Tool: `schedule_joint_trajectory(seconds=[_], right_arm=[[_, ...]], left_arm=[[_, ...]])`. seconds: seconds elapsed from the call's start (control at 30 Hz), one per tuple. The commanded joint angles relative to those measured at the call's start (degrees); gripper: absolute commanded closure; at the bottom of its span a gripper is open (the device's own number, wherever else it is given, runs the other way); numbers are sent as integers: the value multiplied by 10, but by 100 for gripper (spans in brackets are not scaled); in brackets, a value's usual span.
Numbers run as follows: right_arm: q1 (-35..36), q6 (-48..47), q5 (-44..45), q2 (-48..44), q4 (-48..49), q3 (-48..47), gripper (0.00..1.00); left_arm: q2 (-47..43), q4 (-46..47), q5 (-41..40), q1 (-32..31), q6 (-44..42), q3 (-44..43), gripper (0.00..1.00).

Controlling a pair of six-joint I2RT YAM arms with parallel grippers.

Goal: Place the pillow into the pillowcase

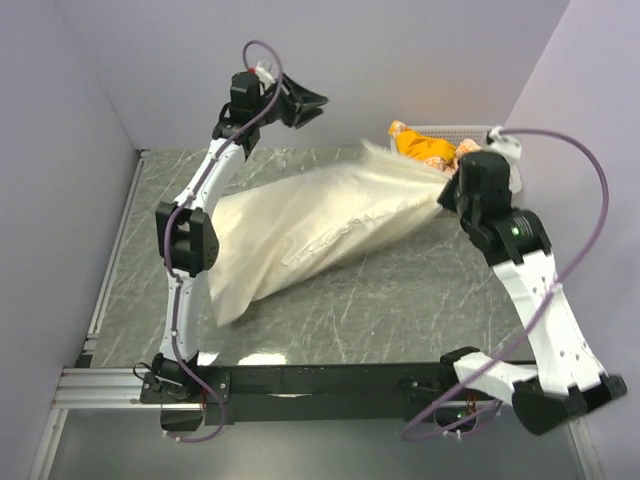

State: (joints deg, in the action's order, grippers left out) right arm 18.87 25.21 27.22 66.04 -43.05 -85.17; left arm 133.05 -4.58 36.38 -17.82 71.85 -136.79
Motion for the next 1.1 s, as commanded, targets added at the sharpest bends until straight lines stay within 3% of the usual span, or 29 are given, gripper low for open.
schedule_joint_trajectory(seconds=[0.0, 0.03, 0.13, 0.27, 0.37, 0.47, 0.5, 0.53, 0.57, 0.6, 0.67, 0.77, 0.87, 0.97, 1.03, 1.07], right_arm=[[-12, 48, -50, -130, -9, 59, 100], [-11, 52, -94, -157, 1, 80, 100], [-10, 77, -184, -228, 33, 188, 100], [-10, 143, -241, -345, 77, 389, 100], [-9, 182, -266, -409, 87, 475, 100], [-9, 201, -270, -447, 64, 504, 82], [-9, 204, -266, -476, 57, 504, 65], [-9, 204, -257, -490, 45, 501, 55], [-9, 201, -247, -501, 43, 485, 35], [-9, 195, -223, -508, 39, 473, 28], [-9, 174, -202, -492, 36, 431, 17], [-9, 137, -196, -420, 70, 407, 11], [-10, 112, -162, -263, 121, 406, 6], [-3, 106, -132, -163, 132, 371, 5], [2, 113, -138, -165, 154, 380, 4], [5, 115, -146, -182, 161, 389, 4]], left_arm=[[-113, 12, -68, 39, -76, 90, 38], [-152, -2, -81, 41, -92, 110, 25], [-252, -60, -169, 47, -150, 201, 15], [-375, -146, -336, 61, -160, 369, 13], [-446, -201, -442, 61, -165, 480, 11], [-495, -214, -498, 60, -166, 602, 5], [-507, -189, -478, 60, -191, 635, 3], [-504, -162, -460, 60, -204, 672, 2], [-495, -163, -435, 60, -210, 678, 1], [-469, -153, -408, 60, -238, 681, 1], [-439, -148, -375, 54, -250, 674, 1], [-385, -162, -378, 43, -265, 649, 1], [-341, -178, -399, 34, -262, 633, 1], [-301, -184, -397, 33, -261, 625, 5], [-286, -177, -398, 34, -267, 626, 24], [-282, -178, -408, 37, -269, 624, 40]])
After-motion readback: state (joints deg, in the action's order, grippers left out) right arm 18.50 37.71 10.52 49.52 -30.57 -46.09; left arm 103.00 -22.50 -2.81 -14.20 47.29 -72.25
